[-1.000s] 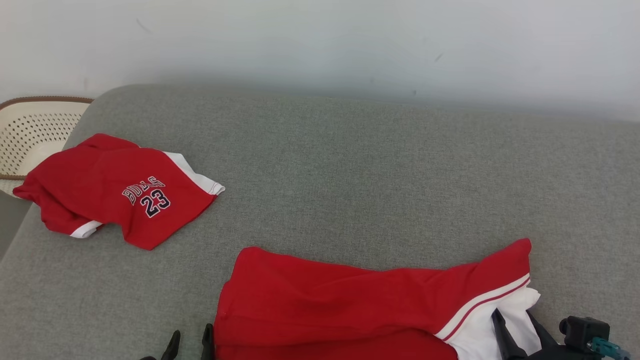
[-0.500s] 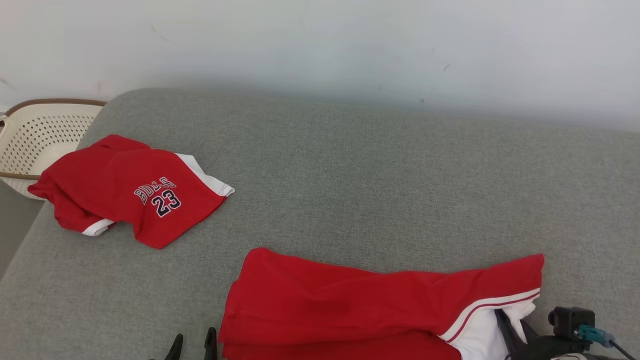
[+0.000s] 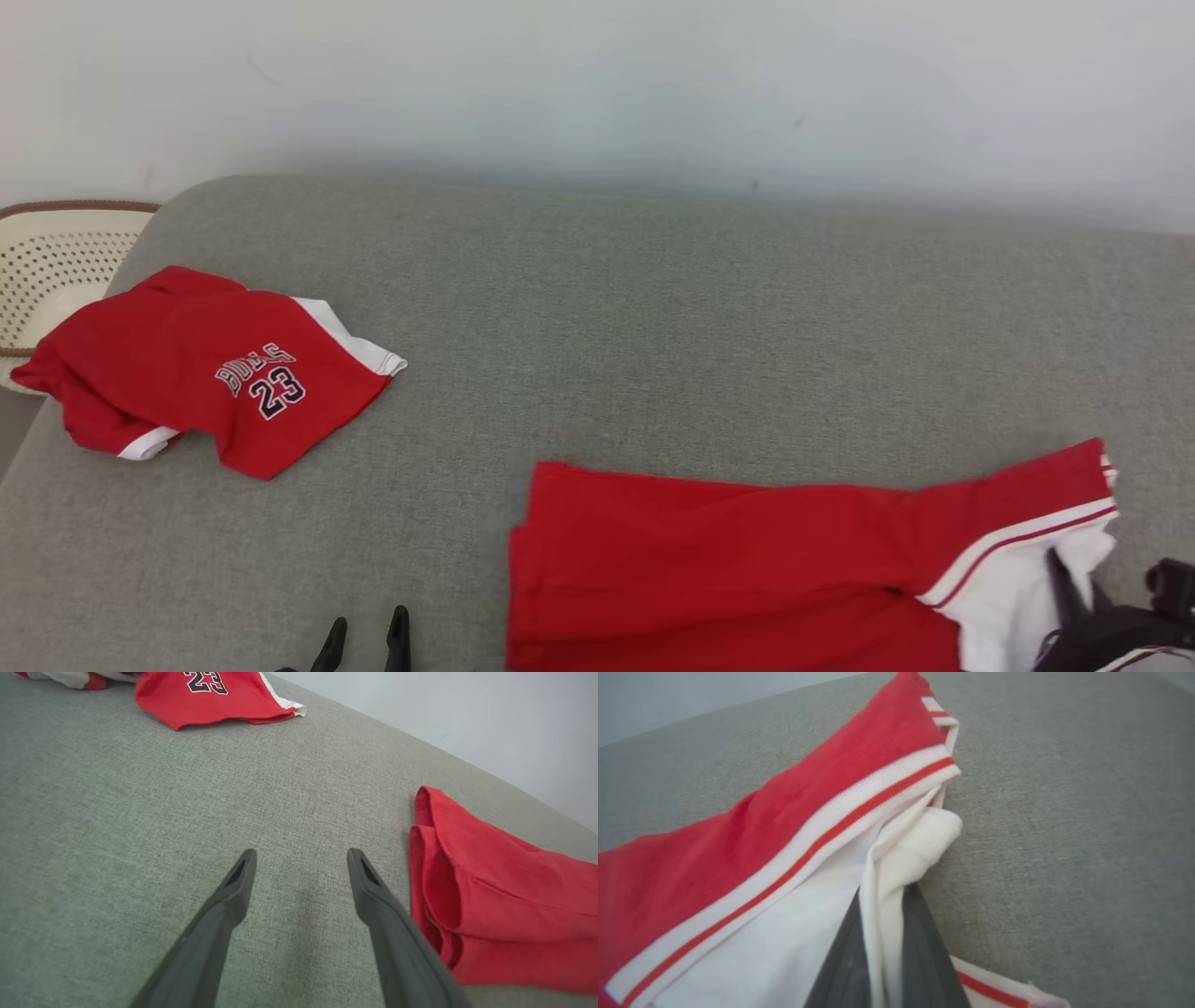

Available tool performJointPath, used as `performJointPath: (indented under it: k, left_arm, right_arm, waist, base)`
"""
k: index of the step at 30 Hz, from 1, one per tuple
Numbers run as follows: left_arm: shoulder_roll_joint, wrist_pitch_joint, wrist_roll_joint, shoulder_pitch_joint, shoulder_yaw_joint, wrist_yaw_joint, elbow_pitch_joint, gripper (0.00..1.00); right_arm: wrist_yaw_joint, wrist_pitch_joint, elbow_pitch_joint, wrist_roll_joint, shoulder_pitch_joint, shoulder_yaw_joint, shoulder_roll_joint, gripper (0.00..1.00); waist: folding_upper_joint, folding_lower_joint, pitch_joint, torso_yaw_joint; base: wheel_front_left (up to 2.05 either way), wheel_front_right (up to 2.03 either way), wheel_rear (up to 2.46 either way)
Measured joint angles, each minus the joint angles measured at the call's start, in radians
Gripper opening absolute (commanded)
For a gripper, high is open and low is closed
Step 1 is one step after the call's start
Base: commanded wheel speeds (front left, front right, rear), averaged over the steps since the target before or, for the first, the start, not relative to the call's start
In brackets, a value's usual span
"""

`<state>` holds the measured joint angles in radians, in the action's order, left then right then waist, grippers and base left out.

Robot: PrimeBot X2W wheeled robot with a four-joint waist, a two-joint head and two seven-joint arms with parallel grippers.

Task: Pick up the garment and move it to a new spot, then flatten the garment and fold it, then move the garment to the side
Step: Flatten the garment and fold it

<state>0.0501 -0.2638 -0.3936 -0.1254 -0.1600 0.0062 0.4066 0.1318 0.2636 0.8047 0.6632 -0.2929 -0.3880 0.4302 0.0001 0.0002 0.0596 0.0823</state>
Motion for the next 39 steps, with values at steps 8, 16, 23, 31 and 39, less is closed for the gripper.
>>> performJointPath:
  k: [8, 16, 23, 31, 39]
  left_arm:
    - [0.000, 0.000, -0.003, 0.000, -0.009, -0.002, 0.001, 1.00]
    - [0.000, 0.000, -0.009, 0.000, -0.020, -0.001, 0.002, 1.00]
    - [0.000, 0.000, -0.018, -0.002, -0.033, 0.001, 0.003, 1.00]
    - [0.000, 0.000, -0.040, -0.008, -0.064, -0.004, 0.010, 1.00]
    - [-0.001, 0.000, -0.050, -0.020, -0.107, -0.003, 0.016, 1.00]
  right_arm:
    - [0.000, 0.000, 0.025, -0.088, -0.003, 0.143, 0.027, 0.00]
    - [0.000, 0.000, -0.150, -0.106, -0.020, 0.013, 0.007, 0.00]
    - [-0.001, -0.078, -0.418, -0.022, 0.008, -0.181, 0.052, 0.00]
    - [-0.001, -0.177, -0.628, 0.063, 0.010, -0.366, 0.033, 0.00]
    - [-0.001, -0.167, -0.547, 0.070, -0.072, -0.500, -0.025, 0.00]
  waist:
    - [0.0000, 0.0000, -0.002, -0.046]
    - [0.0000, 0.0000, -0.001, -0.103]
    - [0.0000, -0.0001, -0.001, -0.142]
    - [0.0000, -0.0001, 0.001, -0.112]
    - [0.0000, -0.0001, 0.007, -0.018]
  base:
    - [0.00, 0.00, 0.00]
    - [0.00, 0.00, 0.00]
    - [0.00, 0.00, 0.00]
    - [0.00, 0.00, 0.00]
    - [0.00, 0.00, 0.00]
